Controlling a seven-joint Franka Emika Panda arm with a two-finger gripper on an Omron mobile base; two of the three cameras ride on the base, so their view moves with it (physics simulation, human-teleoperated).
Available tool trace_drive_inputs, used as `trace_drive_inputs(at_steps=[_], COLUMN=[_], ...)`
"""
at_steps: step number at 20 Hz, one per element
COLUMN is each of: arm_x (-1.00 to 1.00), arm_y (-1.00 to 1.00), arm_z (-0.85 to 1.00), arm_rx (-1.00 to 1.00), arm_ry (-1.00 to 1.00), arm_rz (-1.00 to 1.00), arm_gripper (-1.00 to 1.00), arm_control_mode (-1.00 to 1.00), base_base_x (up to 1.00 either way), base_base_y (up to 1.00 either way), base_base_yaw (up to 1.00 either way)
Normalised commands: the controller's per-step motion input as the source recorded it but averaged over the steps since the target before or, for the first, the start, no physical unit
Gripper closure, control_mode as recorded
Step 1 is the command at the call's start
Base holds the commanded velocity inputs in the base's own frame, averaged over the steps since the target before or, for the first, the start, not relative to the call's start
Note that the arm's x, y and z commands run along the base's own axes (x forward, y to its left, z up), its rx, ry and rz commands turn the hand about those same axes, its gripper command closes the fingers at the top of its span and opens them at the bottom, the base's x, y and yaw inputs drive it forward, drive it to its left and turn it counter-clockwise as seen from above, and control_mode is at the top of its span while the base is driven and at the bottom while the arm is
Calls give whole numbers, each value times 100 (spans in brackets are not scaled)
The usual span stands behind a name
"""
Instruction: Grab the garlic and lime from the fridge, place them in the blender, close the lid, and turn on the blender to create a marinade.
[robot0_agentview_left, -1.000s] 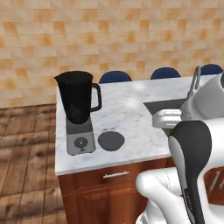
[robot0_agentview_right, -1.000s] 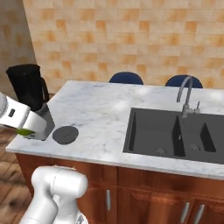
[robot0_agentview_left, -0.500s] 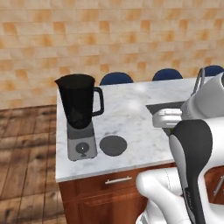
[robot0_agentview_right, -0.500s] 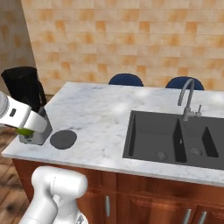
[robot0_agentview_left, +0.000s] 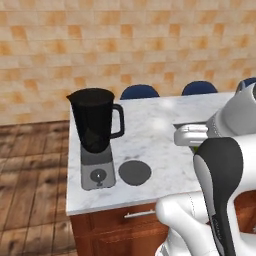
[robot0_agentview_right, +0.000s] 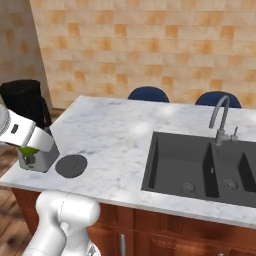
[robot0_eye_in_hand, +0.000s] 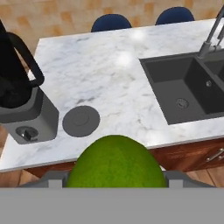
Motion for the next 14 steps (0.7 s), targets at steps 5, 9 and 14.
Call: trace_drive_inputs(at_steps=[5, 9, 14], arm_x=[0, 0, 0], arm_y=[0, 0, 0], arm_z=[0, 0, 0], arm_rx=[0, 0, 0], arm_ry=[0, 0, 0], arm_rz=[0, 0, 0], arm_gripper=[100, 100, 100], arm_control_mode=[100, 100, 100], base_base_x=[7, 14, 24], base_base_y=[1, 13, 6], base_base_yaw=[13, 11, 7])
